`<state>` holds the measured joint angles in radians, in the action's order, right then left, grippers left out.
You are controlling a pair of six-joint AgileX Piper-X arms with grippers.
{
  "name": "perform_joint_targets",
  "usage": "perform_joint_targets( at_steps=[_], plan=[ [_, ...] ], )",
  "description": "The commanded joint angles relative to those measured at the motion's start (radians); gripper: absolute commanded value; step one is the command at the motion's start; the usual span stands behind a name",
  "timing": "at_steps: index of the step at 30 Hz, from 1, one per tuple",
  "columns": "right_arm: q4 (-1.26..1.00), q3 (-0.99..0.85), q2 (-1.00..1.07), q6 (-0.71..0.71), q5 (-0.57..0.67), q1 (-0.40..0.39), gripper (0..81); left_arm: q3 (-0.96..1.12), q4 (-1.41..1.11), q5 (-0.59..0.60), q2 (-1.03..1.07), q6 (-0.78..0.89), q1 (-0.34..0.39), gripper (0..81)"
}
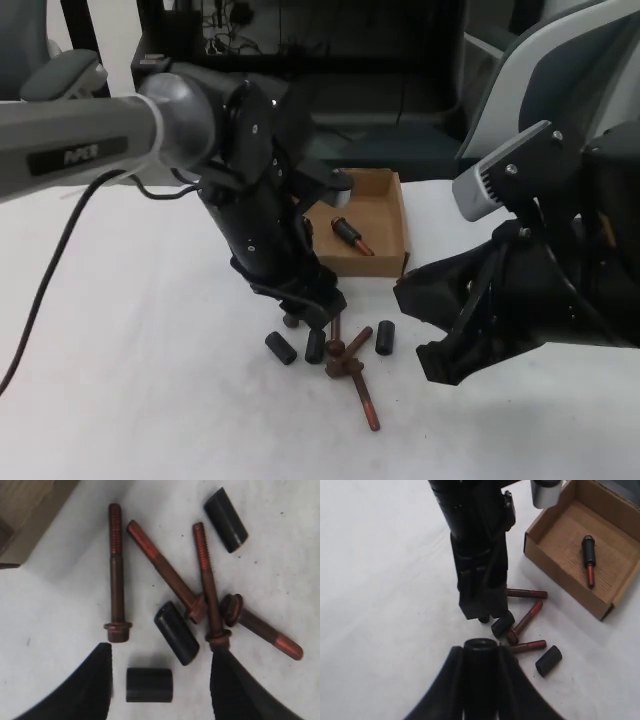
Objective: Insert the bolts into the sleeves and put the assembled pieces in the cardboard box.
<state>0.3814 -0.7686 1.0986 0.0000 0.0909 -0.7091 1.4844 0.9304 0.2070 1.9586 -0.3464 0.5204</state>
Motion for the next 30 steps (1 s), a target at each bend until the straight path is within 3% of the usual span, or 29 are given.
perform_joint_targets(
  at_steps=[1,17,30],
  plan=[
    [-0.005,-0.014,-0.029,-0.008,0.029,0.005,0.6,0.044,0.01,-0.035,0.024,-0.029,0.001,58.0],
    [-0.005,-0.014,-0.063,-0.008,0.035,0.005,0.6,0.163,0.026,-0.088,0.136,-0.234,0.001,58.0],
    [-0.005,-0.014,-0.063,-0.008,0.035,0.005,0.6,0.163,0.026,-0.086,0.136,-0.253,0.001,58.0]
  ],
)
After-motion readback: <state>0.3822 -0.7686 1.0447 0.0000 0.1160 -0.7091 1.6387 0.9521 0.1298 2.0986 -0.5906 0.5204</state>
